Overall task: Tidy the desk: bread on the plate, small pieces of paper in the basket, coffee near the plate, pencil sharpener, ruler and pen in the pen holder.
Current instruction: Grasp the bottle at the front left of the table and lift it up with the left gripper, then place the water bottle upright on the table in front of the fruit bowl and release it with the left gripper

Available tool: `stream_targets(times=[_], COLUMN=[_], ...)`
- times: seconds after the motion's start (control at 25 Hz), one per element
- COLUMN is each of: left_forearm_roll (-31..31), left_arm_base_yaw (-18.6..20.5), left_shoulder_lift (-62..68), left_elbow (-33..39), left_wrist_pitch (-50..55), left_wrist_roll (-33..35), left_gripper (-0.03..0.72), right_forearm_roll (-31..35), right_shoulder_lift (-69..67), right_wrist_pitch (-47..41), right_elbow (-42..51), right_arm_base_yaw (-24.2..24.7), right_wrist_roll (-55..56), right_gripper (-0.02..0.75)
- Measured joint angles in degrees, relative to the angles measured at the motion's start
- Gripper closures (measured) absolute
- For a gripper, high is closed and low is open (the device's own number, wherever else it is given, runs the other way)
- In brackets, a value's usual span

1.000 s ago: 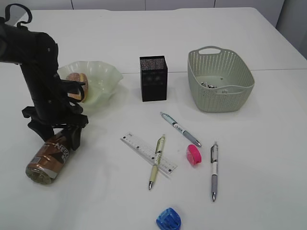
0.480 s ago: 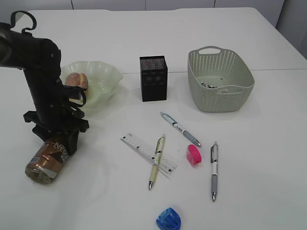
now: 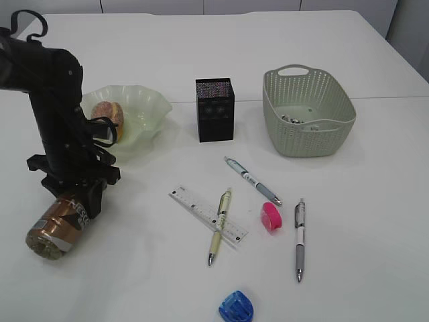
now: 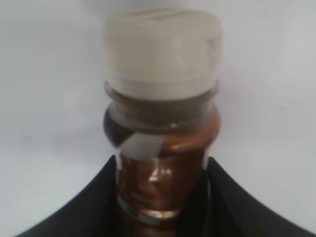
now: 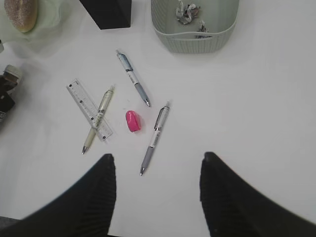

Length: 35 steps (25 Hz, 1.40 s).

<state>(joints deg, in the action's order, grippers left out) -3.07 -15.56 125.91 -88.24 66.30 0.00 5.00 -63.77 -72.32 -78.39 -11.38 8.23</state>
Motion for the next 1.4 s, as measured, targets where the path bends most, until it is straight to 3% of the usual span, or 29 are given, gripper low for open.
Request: stream_targets(times=[0.56, 0.84, 0.96, 1.08, 1.4], left_forearm_roll=[-4.42, -5.73, -5.82, -5.18, -3.71], left_arm_base_yaw=[0.00, 0.00, 0.00, 0.00, 0.00], left_shoulder_lift=[-13.38, -23.95, -29.67, -35.54, -39.69], left_elbow=[0.09, 1.25, 6.56, 16.77, 44.81], left_wrist_pitch=[-0.38, -7.61, -15.96, -28.16, -72.27], left_wrist_roll=[0.00, 0.00, 0.00, 0.00, 0.00], left_gripper=[0.375, 0.377, 0.377, 0.377, 0.377], right_forearm_roll=[-6.05, -6.81, -7.49, -9.70, -13.79], right_shoulder_lift=[0.38, 3.04, 5.17, 7.49, 12.58], right_wrist_pitch=[0.00, 0.00, 0.00, -0.11, -0.22], right_elbow=[0.00, 0.00, 0.00, 0.00, 0.00], right_arm_base_yaw=[0.00, 0.00, 0.00, 0.00, 0.00], right_wrist_roll=[0.00, 0.00, 0.00, 0.00, 0.00], right_gripper=[0.304, 0.304, 0.304, 0.304, 0.304])
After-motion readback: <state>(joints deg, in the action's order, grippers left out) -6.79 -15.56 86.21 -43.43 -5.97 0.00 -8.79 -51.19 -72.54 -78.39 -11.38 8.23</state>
